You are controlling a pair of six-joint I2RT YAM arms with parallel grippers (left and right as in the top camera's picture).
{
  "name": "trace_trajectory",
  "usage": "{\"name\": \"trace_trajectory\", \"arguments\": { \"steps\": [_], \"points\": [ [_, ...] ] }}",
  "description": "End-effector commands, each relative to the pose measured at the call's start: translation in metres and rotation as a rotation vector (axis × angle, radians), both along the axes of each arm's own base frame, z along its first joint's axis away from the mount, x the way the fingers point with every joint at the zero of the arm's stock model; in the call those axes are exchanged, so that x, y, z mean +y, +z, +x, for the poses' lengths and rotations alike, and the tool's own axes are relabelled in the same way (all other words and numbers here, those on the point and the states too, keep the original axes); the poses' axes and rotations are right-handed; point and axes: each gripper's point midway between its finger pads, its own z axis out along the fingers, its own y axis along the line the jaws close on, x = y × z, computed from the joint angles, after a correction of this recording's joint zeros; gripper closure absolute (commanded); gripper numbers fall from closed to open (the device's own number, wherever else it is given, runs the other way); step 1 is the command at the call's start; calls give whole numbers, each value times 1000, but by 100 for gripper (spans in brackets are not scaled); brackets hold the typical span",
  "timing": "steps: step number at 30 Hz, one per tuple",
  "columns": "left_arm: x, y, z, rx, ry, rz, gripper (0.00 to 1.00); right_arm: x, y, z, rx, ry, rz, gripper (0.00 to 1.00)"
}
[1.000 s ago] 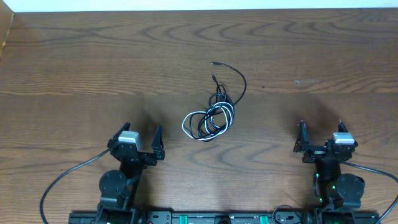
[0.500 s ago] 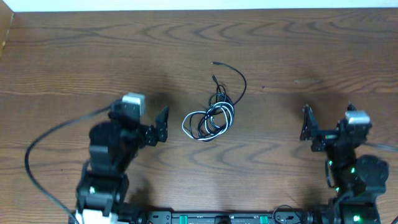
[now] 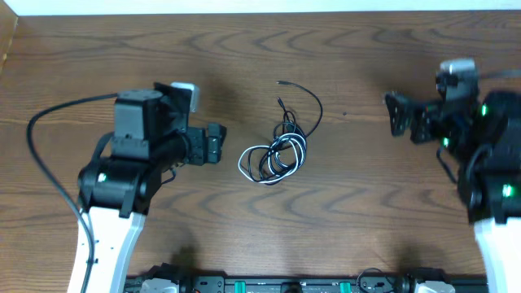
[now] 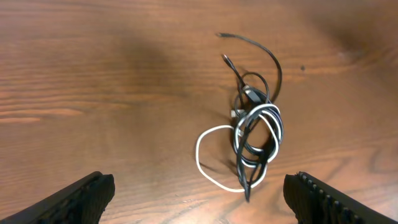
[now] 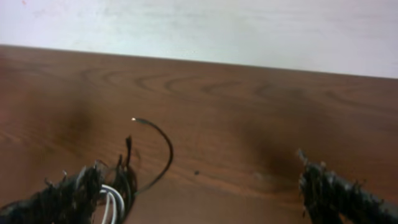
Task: Untangle cables
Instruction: 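Move the left gripper to the cable bundle and grasp a black cable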
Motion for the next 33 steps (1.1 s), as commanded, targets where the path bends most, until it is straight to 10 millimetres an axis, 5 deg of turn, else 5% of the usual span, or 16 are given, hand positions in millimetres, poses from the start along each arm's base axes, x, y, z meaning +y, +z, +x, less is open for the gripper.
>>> {"name": "trace_trajectory", "arguments": {
  "steps": [1,9,17,33],
  "points": [
    [-13,-7,3,37,-54,5,8,12,14,20,13,81,17,1],
    [-26,-32,13,142,-74,-42,7,22,7,34,52,115,91,1],
    [-43,-88,20,293,-122,57,8,23,3,32,71,119,93,1],
    [-95,-147,2,466,-427,-3,15,23,-30,45,168,116,100,1]
  ]
}}
